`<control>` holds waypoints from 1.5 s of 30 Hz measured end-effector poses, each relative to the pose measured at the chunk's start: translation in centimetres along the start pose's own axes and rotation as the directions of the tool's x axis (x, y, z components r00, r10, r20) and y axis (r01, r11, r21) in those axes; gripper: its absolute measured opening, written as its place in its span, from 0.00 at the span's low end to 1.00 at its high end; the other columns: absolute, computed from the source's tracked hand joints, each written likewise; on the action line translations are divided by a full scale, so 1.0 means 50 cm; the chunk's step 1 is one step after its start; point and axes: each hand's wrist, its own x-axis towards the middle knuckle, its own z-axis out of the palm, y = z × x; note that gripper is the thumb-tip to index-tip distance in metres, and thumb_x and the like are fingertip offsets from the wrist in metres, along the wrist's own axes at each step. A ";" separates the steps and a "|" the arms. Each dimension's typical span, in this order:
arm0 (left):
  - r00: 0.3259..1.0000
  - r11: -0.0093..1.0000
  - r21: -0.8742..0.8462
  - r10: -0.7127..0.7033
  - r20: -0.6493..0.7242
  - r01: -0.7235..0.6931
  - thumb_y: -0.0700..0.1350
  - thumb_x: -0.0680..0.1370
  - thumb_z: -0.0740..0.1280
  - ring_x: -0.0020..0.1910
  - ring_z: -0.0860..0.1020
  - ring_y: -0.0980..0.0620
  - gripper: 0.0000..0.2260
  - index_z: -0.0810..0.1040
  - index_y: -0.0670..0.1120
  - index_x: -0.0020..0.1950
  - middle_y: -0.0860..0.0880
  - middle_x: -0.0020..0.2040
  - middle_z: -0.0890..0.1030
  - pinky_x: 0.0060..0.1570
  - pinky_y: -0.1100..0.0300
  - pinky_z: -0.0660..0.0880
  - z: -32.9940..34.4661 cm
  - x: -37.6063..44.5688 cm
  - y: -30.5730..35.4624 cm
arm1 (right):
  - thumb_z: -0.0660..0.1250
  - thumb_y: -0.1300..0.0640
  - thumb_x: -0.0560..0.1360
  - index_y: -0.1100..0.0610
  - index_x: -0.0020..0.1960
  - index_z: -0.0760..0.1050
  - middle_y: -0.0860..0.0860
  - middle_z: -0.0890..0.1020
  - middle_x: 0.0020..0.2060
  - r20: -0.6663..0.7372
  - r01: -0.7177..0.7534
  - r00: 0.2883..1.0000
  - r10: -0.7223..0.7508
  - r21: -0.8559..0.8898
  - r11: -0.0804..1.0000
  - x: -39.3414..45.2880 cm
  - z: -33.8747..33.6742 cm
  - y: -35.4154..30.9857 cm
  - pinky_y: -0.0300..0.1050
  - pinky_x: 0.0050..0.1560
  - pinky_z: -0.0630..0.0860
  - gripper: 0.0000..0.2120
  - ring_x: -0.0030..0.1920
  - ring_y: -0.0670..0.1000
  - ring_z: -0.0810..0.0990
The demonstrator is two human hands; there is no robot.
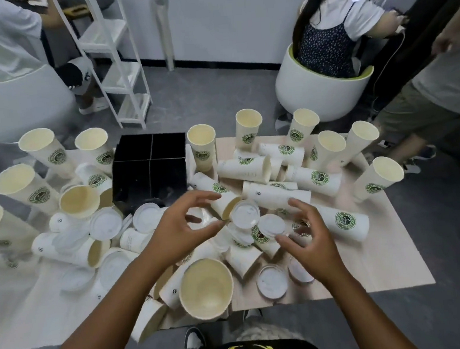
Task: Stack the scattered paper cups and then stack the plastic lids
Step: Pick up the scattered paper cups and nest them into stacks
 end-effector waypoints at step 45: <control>0.991 0.920 0.374 0.091 0.094 -0.120 0.55 0.62 0.82 0.61 0.79 0.55 0.36 0.74 0.53 0.67 0.57 0.63 0.81 0.61 0.51 0.76 0.189 0.412 -0.003 | 0.76 0.44 0.61 0.44 0.71 0.71 0.40 0.72 0.64 -0.010 0.071 0.997 -0.071 -0.004 0.997 0.196 -0.253 0.131 0.39 0.58 0.75 0.39 0.62 0.47 0.77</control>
